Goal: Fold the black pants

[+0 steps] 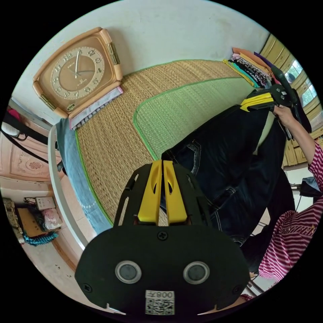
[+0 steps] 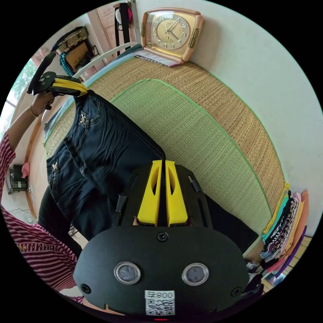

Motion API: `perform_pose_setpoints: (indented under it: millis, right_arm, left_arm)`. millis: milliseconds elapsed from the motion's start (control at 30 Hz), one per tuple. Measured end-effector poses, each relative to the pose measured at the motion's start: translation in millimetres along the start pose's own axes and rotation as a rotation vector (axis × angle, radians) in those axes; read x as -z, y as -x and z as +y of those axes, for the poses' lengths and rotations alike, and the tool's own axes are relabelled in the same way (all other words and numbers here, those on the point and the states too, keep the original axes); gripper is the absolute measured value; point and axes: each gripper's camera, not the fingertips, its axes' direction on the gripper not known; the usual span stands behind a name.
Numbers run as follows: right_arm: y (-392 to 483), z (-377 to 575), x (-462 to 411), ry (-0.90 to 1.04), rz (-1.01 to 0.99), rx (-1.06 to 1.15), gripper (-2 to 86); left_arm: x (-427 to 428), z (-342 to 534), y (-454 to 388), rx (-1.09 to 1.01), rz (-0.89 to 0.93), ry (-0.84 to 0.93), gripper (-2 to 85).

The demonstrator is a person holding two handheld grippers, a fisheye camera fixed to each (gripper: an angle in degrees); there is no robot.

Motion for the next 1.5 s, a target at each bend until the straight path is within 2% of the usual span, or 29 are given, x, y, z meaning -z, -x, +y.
perform_pose_setpoints:
  millis: [367, 600, 800, 1333, 1500]
  right_arm:
    - [79.7, 146.2, 97.5, -0.111, -0.022, -0.025, 1.7]
    - [134.8, 224.0, 107.4, -0.111, -0.075, 0.005, 1.6]
    - [176.0, 272.2, 80.4, -0.046, -0.132, 0.028, 1.7]
    - [227.0, 329.8, 51.1, 0.021, -0.158, 0.063, 2.0]
    - [233.8, 344.4, 60.2, -0.016, -0.182, 0.063, 2.1]
  left_arm:
    - [33.1, 103.6, -76.4, -0.063, 0.005, -0.090, 0.2]
    - [11.2, 174.4, -127.7, -0.083, 0.031, -0.026, 0.1]
    - [-36.8, 214.5, -159.1, -0.025, 0.067, 0.081, 0.1]
    - [-115.9, 232.6, -201.5, 0.019, 0.078, 0.197, 0.1]
    - [-134.2, 230.5, -209.5, 0.026, 0.084, 0.193, 0.1]
